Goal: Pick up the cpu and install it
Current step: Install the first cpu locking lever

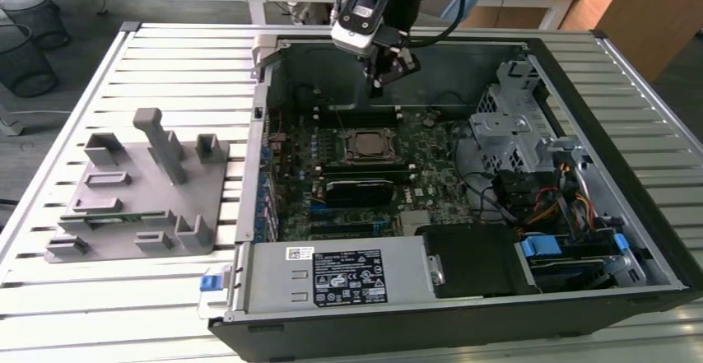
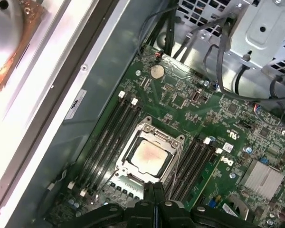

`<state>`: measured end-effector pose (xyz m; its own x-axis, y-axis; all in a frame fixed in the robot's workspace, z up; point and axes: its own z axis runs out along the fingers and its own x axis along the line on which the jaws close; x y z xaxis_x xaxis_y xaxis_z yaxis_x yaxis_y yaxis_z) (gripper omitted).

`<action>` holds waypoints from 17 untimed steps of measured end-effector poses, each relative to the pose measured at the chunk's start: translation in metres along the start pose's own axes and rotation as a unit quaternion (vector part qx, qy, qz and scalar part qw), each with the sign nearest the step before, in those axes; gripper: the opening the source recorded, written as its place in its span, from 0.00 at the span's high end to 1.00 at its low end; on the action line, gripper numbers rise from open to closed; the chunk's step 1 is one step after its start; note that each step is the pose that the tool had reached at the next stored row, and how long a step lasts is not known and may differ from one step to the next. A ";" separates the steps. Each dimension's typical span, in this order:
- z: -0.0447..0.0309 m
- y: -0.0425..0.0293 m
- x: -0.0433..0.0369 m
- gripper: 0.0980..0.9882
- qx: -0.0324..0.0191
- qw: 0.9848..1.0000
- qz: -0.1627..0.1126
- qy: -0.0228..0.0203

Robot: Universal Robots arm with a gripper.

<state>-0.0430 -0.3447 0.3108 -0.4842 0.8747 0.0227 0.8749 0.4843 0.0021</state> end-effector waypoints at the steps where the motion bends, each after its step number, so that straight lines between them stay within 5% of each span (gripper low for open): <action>1: 0.0000 0.0001 0.0001 0.99 0.000 1.000 -0.005 0.000; 9: 0.0003 0.0001 0.0001 0.99 0.002 0.997 -0.077 0.000; 17: 0.0004 0.0000 0.0001 0.99 0.003 0.989 -0.148 0.000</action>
<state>-0.0431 -0.3446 0.3104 -0.7192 0.6944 0.0223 0.6946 0.7194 0.0018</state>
